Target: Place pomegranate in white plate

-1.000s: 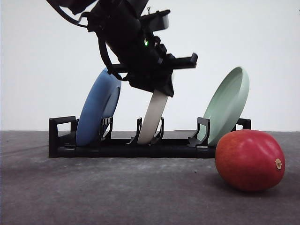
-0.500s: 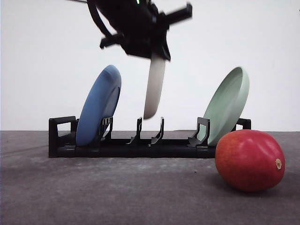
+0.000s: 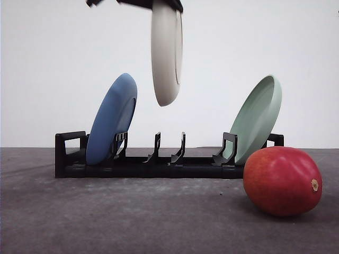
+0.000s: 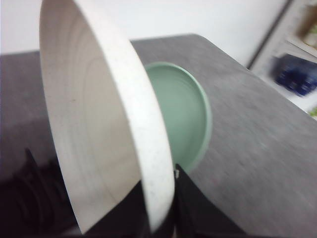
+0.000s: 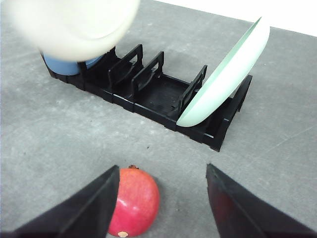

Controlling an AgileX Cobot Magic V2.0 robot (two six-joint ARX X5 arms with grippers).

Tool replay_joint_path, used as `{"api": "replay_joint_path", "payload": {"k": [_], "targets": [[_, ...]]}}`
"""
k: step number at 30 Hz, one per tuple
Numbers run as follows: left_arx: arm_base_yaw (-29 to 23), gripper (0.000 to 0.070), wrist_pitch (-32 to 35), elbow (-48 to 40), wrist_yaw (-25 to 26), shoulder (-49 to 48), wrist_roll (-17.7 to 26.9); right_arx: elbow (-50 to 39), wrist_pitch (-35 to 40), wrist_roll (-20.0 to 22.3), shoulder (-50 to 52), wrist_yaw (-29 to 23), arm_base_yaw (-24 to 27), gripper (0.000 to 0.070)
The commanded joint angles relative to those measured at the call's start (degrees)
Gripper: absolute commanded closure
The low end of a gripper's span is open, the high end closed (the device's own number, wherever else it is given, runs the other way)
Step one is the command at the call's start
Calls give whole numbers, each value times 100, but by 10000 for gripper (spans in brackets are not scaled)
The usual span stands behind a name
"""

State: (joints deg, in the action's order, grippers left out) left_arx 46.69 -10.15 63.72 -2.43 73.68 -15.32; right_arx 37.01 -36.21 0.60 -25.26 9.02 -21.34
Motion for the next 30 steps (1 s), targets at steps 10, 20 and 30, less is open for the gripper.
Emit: {"api": "replay_joint_path", "payload": {"k": [10,20,30], "targets": [[631,696,-845,-465,-504,-1309,-119,94,59,-59,-9,-5,-28,345],[1307,695,-685,-1963,-1354,-2275,856,94,59,-59,-9,-7,-28,345],[1928,696,-1392,-2105,-1527,-1345,3258,94,60,-59,-9,-51,-28,345]]}}
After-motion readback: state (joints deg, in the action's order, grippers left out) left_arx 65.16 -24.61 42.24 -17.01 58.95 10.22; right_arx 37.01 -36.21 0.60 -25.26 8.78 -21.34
